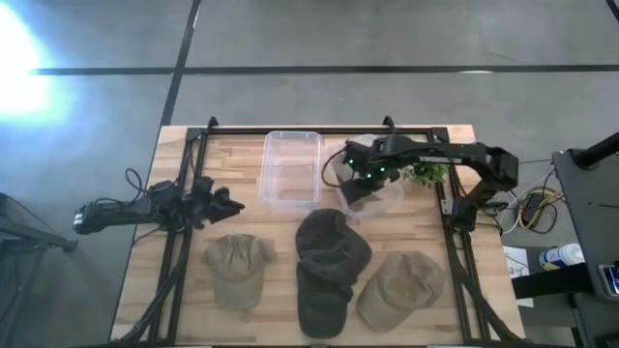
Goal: Pick & Place hat
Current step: Put the middle brown cap into the right transparent bin, then put the left brown cap into the right transparent bin
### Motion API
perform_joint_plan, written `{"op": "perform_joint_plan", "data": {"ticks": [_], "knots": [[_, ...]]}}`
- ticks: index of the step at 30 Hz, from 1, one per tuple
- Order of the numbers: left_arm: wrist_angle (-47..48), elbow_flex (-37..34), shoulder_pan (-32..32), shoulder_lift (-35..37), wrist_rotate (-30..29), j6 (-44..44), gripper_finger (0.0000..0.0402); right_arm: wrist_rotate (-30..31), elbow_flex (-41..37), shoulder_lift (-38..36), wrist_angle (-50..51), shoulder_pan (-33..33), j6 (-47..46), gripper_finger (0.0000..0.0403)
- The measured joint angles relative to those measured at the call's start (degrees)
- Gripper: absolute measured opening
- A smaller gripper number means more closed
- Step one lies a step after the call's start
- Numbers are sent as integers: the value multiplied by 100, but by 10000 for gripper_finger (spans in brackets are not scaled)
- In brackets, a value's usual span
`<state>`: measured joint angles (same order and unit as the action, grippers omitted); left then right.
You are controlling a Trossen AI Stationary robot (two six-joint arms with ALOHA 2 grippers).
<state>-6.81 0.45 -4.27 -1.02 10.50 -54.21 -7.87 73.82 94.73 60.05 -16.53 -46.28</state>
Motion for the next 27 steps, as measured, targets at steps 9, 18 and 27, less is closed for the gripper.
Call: {"op": "perform_joint_plan", "data": {"ticks": [9,18,27], "knots": [[18,7,-3,0,-388,-2443,151,88,323,41,189,34,19,137],[-28,12,-5,-32,-1483,-2137,151,524,642,-830,869,83,-2,202],[796,670,103,-290,-300,-1571,147,814,632,-1669,747,629,87,211]]}}
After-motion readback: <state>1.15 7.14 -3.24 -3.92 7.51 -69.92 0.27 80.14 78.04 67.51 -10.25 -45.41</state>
